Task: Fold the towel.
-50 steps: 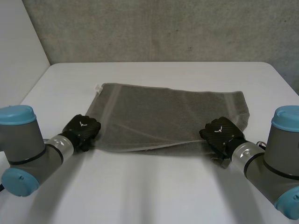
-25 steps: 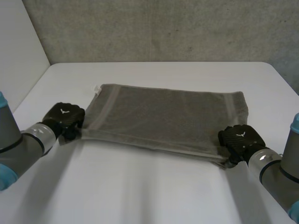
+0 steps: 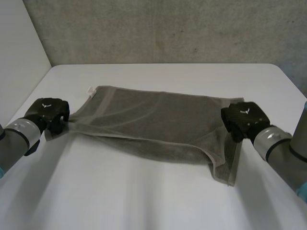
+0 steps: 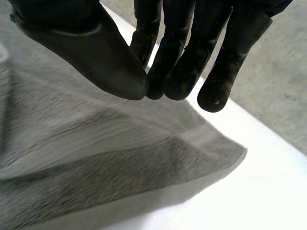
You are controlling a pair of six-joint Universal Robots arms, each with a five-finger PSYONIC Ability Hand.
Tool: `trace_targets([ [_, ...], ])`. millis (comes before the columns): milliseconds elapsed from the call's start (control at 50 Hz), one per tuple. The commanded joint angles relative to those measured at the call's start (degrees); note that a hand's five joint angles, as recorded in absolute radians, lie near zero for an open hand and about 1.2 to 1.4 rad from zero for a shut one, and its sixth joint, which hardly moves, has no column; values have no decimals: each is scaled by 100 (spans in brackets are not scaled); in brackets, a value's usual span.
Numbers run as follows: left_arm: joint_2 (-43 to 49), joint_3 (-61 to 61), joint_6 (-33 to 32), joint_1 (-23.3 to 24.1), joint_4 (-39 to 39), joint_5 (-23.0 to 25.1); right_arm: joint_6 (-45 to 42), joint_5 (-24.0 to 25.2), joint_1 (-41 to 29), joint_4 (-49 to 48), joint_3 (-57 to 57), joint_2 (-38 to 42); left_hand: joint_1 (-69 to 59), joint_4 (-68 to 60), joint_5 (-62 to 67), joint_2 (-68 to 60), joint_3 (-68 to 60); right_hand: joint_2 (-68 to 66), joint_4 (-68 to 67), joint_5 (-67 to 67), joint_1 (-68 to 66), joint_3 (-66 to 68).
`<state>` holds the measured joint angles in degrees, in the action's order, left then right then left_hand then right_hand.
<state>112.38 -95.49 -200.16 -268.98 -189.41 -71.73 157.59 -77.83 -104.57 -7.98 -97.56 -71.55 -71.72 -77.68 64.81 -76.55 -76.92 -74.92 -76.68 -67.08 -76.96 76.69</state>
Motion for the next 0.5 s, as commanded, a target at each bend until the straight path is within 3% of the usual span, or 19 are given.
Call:
trace_targets([
  [20,-59,-84,13,30,0,1,-140,-39,-11,497,291,-166,-828,-232,519,-345,-308,1367,1544,1584,1572,-1545],
  [160,-103,-84,13,4,0,1,-114,4,-2,754,-342,-254,-828,-232,519,-345,-308,3321,3497,3537,3525,-3498],
  [240,-103,-75,13,4,0,1,-88,75,85,701,-947,-683,-828,-232,519,-345,-308,5584,5761,5801,5789,-5762],
  [320,-103,-66,13,4,0,1,-114,154,103,701,-1336,-966,-828,-232,519,-345,-308,5810,5987,6027,6015,-5988],
  [420,-103,-57,13,-5,9,1,-140,242,165,692,-1828,-1379,-828,-232,519,-345,-308,5171,5347,5387,5376,-5349],
  [500,-103,-57,13,-5,0,1,-211,557,541,692,-2205,-1502,-828,-232,519,-345,-308,5038,5214,5254,5242,-5215],
])
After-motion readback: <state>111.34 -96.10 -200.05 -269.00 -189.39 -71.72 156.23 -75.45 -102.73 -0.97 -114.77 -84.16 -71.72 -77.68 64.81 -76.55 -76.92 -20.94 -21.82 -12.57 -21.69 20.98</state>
